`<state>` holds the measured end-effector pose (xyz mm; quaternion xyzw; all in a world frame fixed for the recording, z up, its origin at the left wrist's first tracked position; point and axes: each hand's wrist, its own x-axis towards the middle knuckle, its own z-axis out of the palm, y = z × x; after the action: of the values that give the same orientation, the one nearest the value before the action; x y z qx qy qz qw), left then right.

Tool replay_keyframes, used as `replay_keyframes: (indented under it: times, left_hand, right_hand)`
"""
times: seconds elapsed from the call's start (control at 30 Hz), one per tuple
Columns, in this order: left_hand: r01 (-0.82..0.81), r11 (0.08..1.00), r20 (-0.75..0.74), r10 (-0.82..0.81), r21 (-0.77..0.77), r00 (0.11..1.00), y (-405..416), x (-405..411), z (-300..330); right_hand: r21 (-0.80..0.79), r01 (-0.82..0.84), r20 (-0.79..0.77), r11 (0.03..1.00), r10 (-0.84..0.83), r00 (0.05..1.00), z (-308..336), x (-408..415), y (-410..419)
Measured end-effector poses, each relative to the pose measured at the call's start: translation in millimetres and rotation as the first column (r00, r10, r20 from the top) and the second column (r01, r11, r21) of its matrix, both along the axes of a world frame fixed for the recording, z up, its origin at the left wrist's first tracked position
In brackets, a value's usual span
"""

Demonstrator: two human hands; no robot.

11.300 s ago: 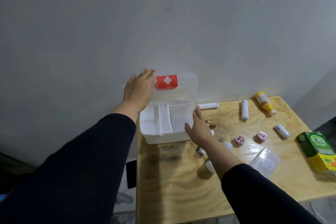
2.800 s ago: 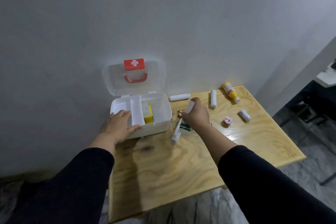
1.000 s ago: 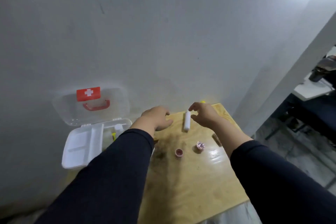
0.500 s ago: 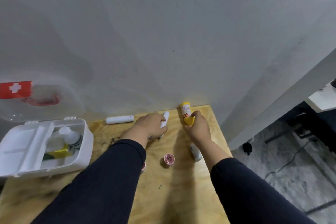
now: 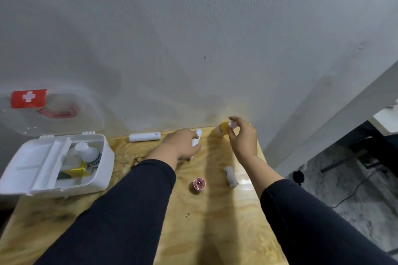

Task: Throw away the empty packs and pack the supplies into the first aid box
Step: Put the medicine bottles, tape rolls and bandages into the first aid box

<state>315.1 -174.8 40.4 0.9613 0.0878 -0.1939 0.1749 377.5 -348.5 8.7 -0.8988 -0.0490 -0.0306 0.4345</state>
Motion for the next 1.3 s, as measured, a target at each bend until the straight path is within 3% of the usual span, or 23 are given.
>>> replay_keyframes:
  times: [0.1,0.3,0.7,0.97,1.3]
  left_hand:
    - [-0.018,1.0,0.037,0.018,0.002,0.999,4.2,-11.7,10.6]
    - [-0.09,0.995,0.133,0.085,0.031,0.987,47.3,-46.0,41.5]
    - [-0.294,0.954,0.247,0.27,0.065,0.931,177.2,-173.3,79.6]
    - [-0.33,0.941,0.077,0.325,0.071,0.943,227.6,-223.1,33.0]
    - [-0.186,0.98,0.124,0.176,0.072,0.976,237.8,-236.9,4.0]
  right_hand:
    - [0.067,-0.038,0.017,0.997,0.037,0.999,17.1,-2.5,12.6]
    - [0.049,-0.145,0.101,0.988,0.14,0.985,61.4,-23.5,59.0]
    - [0.142,-0.417,0.183,0.898,0.39,0.902,117.7,-132.2,213.2]
    - [0.085,-0.443,0.097,0.893,0.435,0.895,85.0,-184.4,267.7]
    - [-0.076,-0.391,-0.056,0.917,0.387,0.92,33.0,-207.5,285.8]
